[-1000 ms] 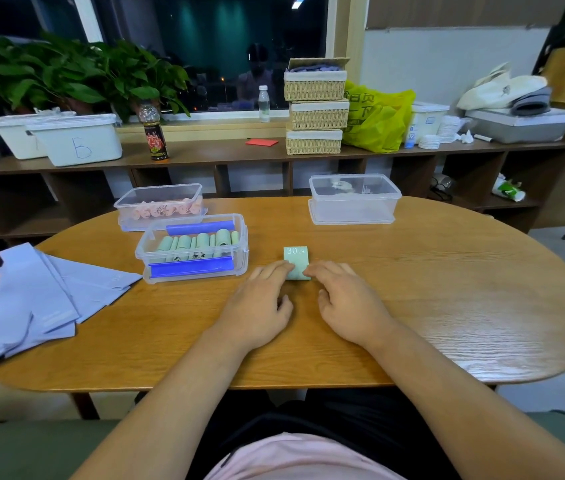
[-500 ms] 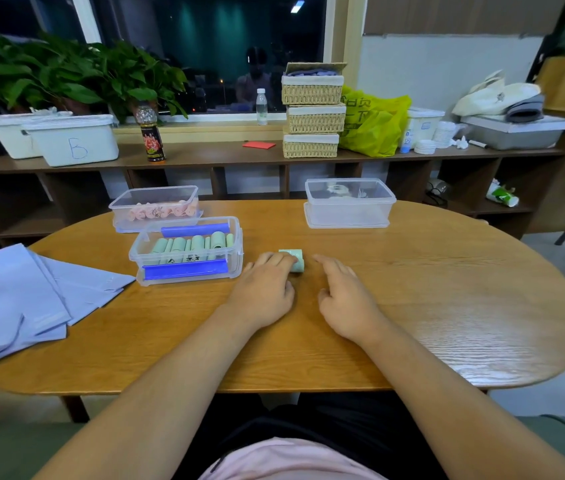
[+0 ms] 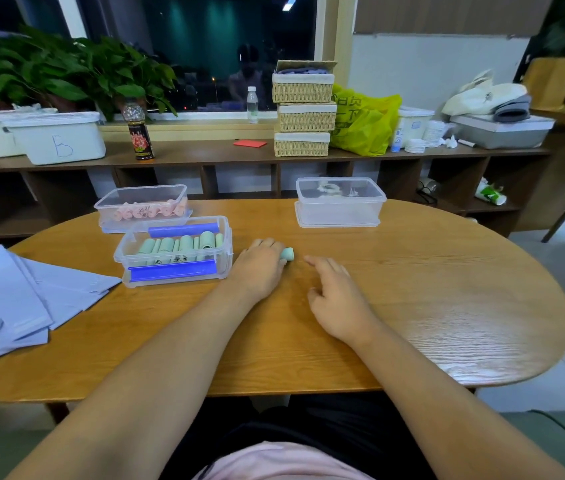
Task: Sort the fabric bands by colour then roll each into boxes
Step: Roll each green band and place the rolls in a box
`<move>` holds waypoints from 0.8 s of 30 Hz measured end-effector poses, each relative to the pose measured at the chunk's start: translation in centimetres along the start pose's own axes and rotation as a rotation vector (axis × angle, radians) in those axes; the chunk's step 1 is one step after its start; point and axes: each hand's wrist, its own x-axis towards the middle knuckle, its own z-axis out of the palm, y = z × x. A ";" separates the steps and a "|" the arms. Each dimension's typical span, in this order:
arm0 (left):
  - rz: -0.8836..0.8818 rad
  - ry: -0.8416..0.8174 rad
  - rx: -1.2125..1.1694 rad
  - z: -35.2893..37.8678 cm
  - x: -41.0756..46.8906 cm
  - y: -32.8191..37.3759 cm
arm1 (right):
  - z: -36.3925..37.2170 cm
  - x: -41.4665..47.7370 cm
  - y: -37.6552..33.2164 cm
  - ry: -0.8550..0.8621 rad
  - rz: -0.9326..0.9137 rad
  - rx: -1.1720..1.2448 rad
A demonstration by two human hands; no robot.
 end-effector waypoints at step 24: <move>0.226 0.364 -0.527 -1.8 -8.7 2.1 | -1.2 -0.7 -0.8 0.061 -0.131 0.464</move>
